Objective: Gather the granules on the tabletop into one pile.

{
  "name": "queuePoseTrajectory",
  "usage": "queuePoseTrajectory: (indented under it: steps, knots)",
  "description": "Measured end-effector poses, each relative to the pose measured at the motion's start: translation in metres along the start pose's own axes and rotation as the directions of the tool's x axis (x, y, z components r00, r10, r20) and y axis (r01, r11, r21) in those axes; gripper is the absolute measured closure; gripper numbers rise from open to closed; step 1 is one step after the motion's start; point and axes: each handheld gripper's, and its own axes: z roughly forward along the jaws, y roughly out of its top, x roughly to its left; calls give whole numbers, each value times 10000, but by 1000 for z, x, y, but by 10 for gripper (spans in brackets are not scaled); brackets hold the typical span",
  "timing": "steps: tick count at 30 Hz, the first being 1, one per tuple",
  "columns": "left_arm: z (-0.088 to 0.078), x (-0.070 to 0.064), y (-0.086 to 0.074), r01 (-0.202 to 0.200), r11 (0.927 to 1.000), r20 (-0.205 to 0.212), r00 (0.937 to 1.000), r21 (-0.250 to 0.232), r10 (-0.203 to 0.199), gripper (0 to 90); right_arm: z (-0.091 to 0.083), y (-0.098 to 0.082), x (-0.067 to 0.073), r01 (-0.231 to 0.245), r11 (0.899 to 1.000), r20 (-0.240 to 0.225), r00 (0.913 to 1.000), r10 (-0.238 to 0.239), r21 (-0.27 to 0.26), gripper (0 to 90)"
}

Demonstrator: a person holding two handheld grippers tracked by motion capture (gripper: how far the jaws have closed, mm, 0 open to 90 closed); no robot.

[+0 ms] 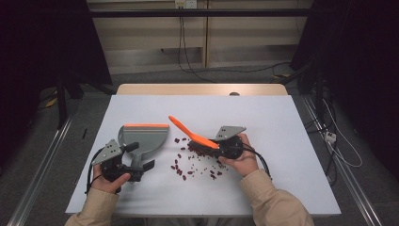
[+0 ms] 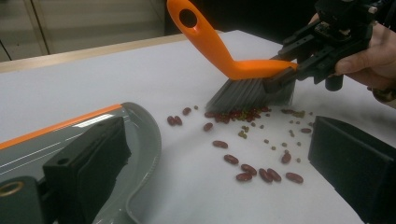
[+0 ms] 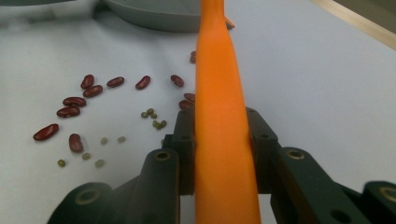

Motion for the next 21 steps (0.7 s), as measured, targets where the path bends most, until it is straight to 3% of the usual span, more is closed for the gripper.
queuePoseTrajectory:
  steps: [9, 11, 16, 21]
  knots:
    - [0, 0, 0, -18, 10000, -3, 10000, 14, 18, 47, -4, -1, 5, -20, 10000, -75, 10000, 20, -60, 714]
    - [0, 0, 0, -16, 10000, -9, 10000, 10, 16, 47, -5, 0, 5, 167, 9999, 27, 9999, -167, -28, 714]
    - [0, 0, 0, -10, 10000, 8, 10000, 14, 10, 47, -7, 4, -5, -178, 9984, 159, 9997, 187, -532, 714]
    - [0, 1, 0, 0, 10000, -28, 10000, -3, 0, 47, 0, 14, -19, -119, 9980, 280, 9995, 137, -627, 714]
